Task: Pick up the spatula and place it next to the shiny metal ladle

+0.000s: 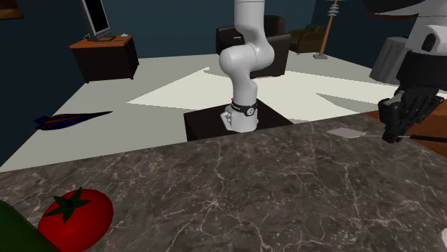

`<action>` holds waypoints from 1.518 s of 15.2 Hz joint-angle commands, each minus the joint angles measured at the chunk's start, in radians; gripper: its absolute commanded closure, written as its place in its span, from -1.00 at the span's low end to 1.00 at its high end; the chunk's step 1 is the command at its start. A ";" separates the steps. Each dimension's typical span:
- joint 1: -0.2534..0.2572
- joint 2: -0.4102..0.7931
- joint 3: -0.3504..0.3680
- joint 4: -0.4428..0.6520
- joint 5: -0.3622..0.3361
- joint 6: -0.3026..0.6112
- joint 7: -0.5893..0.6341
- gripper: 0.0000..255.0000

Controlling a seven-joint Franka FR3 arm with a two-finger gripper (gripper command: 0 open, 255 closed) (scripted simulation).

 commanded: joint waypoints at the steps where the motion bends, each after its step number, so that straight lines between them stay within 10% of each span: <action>1: 0.021 0.044 0.024 0.050 0.000 -0.006 0.046 1.00; 10: 0.111 0.266 0.099 0.337 -0.022 -0.076 0.218 1.00; 23: 0.114 0.324 0.098 0.252 -0.029 0.067 0.229 1.00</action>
